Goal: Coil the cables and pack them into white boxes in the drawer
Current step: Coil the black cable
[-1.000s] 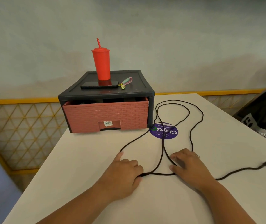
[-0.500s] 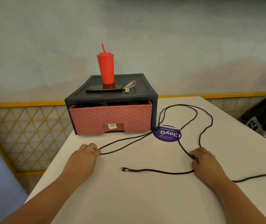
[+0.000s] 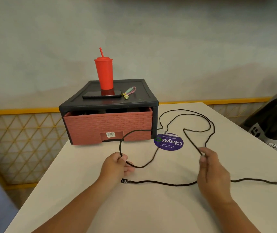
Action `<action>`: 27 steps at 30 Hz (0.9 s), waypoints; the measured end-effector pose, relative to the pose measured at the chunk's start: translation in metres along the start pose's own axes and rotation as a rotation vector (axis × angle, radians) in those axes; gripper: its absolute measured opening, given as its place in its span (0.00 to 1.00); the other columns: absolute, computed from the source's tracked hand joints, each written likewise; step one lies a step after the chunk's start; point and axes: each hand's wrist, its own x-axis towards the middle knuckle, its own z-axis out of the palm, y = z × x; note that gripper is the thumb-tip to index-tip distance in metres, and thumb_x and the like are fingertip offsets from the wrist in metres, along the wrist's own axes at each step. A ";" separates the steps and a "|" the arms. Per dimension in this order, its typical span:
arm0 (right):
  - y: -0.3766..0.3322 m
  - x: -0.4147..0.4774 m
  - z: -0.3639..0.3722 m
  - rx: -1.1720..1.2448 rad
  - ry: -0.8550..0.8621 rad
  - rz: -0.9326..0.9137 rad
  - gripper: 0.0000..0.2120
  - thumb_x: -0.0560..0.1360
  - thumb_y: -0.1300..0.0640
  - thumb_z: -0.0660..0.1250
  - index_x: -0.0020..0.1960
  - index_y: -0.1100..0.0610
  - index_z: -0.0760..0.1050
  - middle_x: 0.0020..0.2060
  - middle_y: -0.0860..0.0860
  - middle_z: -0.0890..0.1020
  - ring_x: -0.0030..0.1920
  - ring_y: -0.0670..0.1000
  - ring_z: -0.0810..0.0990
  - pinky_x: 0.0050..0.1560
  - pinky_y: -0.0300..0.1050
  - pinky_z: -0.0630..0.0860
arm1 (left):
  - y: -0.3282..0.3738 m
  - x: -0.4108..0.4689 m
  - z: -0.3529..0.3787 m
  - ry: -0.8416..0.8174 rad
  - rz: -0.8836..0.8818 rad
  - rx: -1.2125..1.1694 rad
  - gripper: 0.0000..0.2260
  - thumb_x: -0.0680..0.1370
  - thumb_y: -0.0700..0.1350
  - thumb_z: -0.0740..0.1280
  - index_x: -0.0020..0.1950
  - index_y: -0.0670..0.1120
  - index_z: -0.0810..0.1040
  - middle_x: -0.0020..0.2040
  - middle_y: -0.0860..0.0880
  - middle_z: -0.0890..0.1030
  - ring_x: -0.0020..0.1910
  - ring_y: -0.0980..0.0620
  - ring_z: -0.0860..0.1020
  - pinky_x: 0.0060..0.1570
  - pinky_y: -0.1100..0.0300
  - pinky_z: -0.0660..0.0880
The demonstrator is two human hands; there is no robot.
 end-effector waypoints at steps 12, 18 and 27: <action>-0.052 -0.043 0.046 -0.034 -0.342 -0.885 0.15 0.79 0.61 0.47 0.59 0.57 0.69 0.54 0.53 0.73 0.34 0.50 0.76 0.31 0.40 0.71 | -0.002 -0.001 0.007 0.066 0.100 0.290 0.13 0.69 0.40 0.74 0.48 0.49 0.73 0.36 0.47 0.81 0.36 0.52 0.78 0.35 0.66 0.71; -0.057 -0.039 0.065 0.064 -0.487 -0.616 0.31 0.68 0.66 0.52 0.71 0.56 0.60 0.68 0.52 0.65 0.56 0.49 0.70 0.57 0.42 0.72 | -0.006 -0.035 0.001 -0.179 0.289 0.255 0.10 0.73 0.35 0.63 0.39 0.49 0.79 0.33 0.56 0.82 0.37 0.61 0.80 0.35 0.71 0.73; -0.050 -0.039 0.072 0.310 -0.890 -0.166 0.33 0.76 0.51 0.60 0.74 0.41 0.45 0.69 0.38 0.58 0.72 0.40 0.54 0.72 0.38 0.53 | -0.017 -0.048 0.004 -0.101 0.283 -0.161 0.16 0.82 0.44 0.56 0.39 0.41 0.77 0.36 0.47 0.83 0.38 0.52 0.80 0.40 0.65 0.74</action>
